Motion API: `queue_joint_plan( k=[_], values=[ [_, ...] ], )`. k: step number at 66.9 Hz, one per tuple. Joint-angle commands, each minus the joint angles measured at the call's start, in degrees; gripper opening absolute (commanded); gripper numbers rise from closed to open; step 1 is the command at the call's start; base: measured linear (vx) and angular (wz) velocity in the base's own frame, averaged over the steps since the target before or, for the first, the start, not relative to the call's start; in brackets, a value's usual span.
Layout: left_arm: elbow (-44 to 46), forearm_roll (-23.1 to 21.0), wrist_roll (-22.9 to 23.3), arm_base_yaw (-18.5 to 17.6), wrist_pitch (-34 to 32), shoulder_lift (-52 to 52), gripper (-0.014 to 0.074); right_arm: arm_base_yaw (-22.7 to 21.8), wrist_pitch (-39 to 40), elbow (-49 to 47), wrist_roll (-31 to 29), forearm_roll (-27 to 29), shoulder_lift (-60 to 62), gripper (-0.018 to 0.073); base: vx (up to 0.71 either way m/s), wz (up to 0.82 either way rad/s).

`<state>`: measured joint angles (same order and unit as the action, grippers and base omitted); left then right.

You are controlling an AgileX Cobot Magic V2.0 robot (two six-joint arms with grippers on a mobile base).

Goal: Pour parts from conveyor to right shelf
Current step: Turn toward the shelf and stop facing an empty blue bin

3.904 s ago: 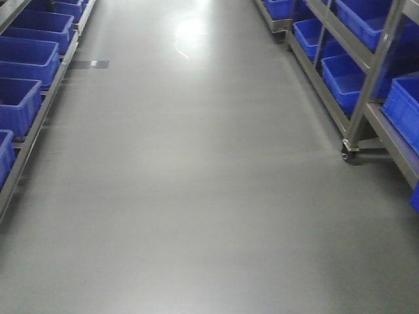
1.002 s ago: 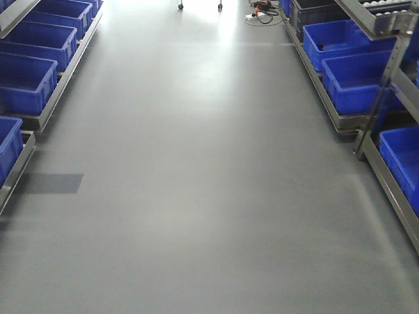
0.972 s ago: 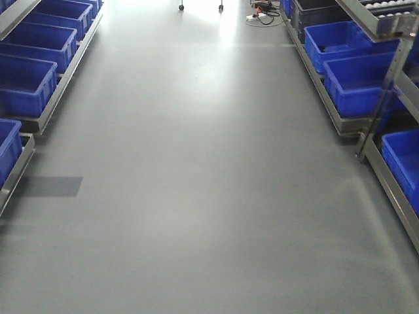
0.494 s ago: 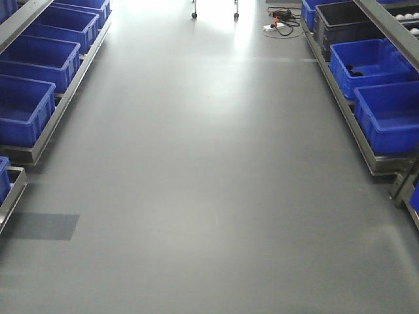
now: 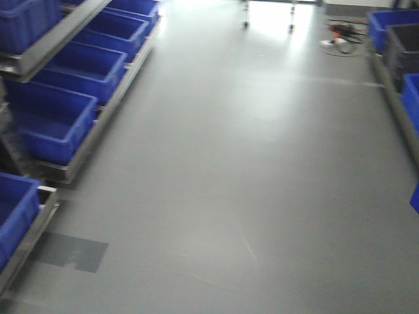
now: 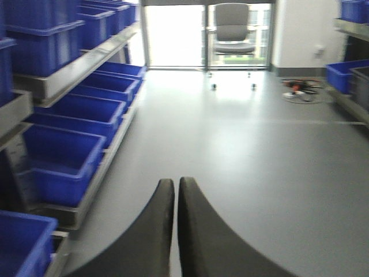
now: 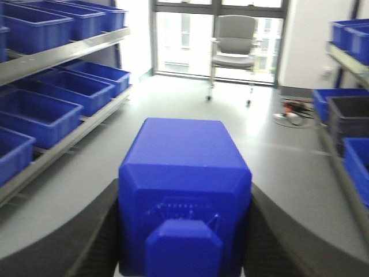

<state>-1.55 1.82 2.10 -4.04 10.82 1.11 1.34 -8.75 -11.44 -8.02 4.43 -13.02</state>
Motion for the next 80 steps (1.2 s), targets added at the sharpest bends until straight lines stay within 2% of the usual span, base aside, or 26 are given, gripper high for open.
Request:
queue_joint_plan(
  k=[1,41,80],
  values=[
    [1.05,-0.10,0.42,-0.15,-4.02,0.20,-0.0006,-0.25,4.78,-1.71,-0.61,-0.12,-0.52,-0.0002,0.41,0.72],
    [1.05,-0.10,0.42,-0.15,-4.02,0.20,-0.0006,-0.25,4.78,-1.71,-0.61,-0.12,-0.52,-0.0002,0.30,0.97],
    [1.05,-0.10,0.42,-0.15,-4.02,0.20,-0.0006,-0.25,4.78,-1.71,-0.61,-0.12,-0.52,-0.0002,0.16,0.77]
  ],
)
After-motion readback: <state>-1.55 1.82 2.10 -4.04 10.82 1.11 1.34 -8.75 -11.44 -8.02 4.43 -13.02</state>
